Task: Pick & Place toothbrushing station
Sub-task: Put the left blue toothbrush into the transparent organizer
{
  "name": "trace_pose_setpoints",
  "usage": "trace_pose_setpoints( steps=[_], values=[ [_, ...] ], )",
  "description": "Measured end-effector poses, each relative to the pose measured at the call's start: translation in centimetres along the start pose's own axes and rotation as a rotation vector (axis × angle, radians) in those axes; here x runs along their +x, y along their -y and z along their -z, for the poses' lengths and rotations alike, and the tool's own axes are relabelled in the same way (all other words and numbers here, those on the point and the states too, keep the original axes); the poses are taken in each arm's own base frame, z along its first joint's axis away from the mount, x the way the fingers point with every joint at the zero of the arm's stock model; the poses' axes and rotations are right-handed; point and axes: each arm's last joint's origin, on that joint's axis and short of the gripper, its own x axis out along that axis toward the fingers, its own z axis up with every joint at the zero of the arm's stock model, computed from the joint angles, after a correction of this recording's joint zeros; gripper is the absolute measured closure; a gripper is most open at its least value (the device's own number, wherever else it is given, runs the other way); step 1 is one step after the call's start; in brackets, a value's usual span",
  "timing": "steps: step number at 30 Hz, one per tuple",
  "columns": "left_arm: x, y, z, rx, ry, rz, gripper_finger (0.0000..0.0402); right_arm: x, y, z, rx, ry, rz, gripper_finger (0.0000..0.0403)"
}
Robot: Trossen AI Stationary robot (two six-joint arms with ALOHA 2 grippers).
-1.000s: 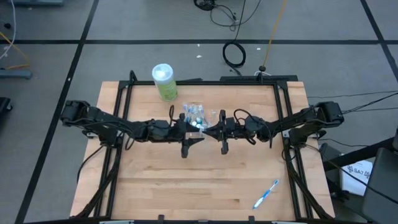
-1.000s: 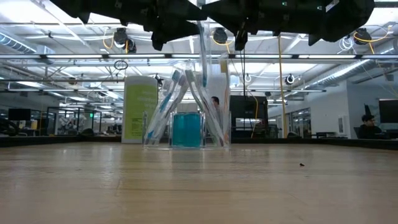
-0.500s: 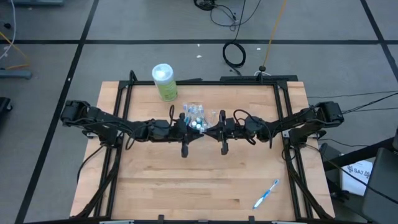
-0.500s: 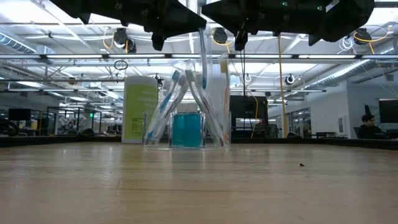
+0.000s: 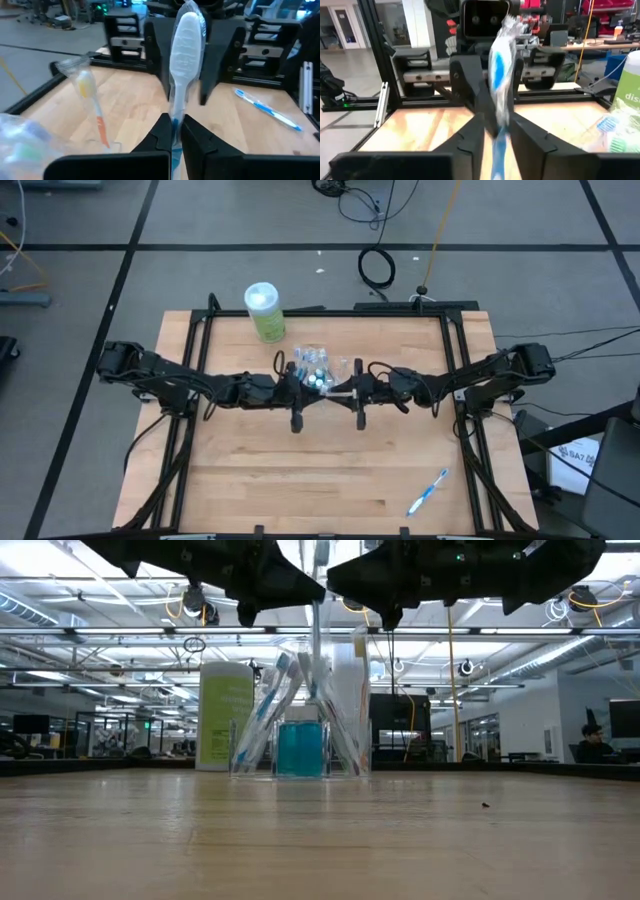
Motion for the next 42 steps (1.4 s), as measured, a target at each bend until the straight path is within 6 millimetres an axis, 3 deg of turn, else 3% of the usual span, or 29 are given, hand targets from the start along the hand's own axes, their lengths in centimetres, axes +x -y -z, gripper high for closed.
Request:
trace_pose_setpoints(
  steps=[8, 17, 28, 42],
  values=[
    [-2.2, -0.9, -0.7, 0.016, -0.061, -0.229, 0.0381, -2.2, 0.2, -0.6, 0.004, -0.211, 0.02, 0.0271],
    [-2.8, -2.4, 0.3, -0.031, -0.143, -0.488, 0.0383, -3.1, 0.1, -0.9, 0.046, -0.265, 0.029, 0.0276],
    [-2.9, -3.8, 1.6, -0.155, -0.257, -0.529, 0.0382, -3.2, 0.1, -0.9, 0.045, -0.271, 0.03, 0.0279],
    [-0.6, -5.0, 4.1, -0.224, -0.332, -0.555, 0.0368, -3.2, 0.2, -0.8, 0.045, -0.277, 0.03, 0.0279]
  ],
)
